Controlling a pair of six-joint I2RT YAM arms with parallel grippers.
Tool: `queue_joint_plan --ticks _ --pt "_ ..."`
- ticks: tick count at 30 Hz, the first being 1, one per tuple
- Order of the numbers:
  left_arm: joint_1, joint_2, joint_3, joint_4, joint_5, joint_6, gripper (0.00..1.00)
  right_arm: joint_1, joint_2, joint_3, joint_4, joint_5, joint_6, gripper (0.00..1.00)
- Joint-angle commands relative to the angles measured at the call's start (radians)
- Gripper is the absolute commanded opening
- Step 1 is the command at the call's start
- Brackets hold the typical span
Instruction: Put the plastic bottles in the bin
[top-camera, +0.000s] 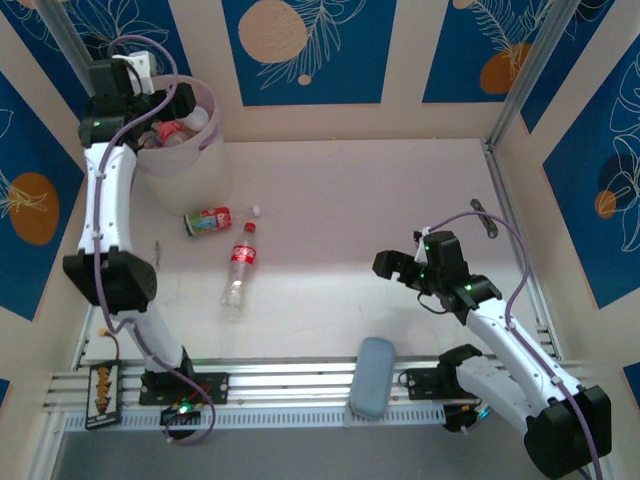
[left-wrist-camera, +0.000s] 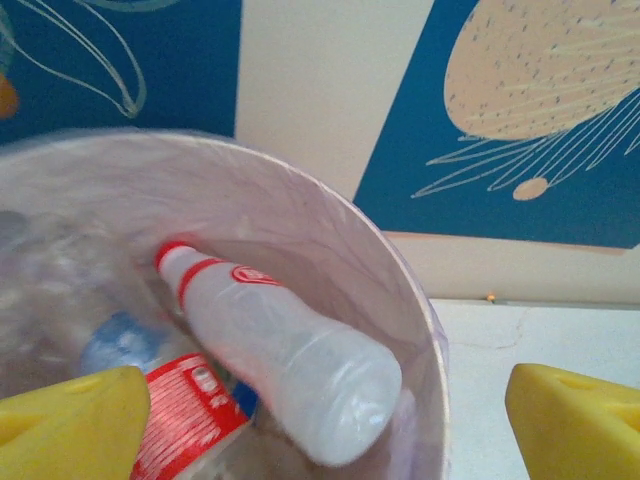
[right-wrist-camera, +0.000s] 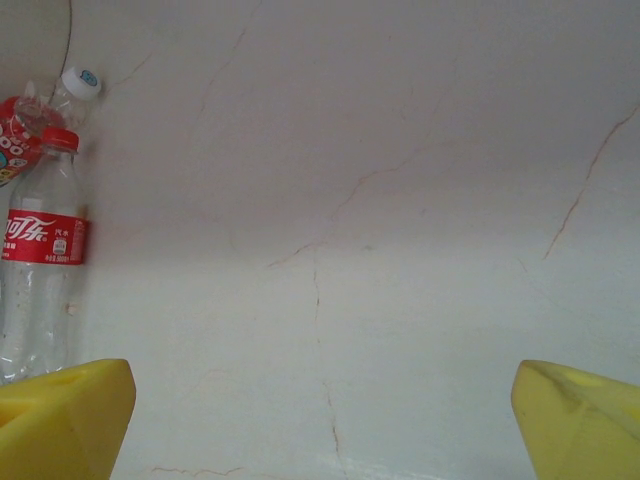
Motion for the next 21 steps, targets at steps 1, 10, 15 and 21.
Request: queue_joint_plan --ticks 1,10,15,21 --pt "-0.04 -0.188 -0.088 -0.047 -0.11 0.049 0.92 0.007 0.01 -0.022 0.025 -0.004 -0.006 0.97" --pt "-0.342 -0.568 -0.665 -0.105 -0.276 -0.004 0.89 0.012 0.032 -0.041 0.114 0.02 0.015 0.92" --pt "-0.457 -0.661 -1.025 -0.148 -0.257 -0.101 0.87 0.011 0.076 -0.012 0.089 0.026 -0.017 0.92" --pt "-0.486 -0.633 -1.255 -0.078 -0.171 -0.145 0.88 0.018 0.128 0.012 0.119 0.022 -0.024 0.93"
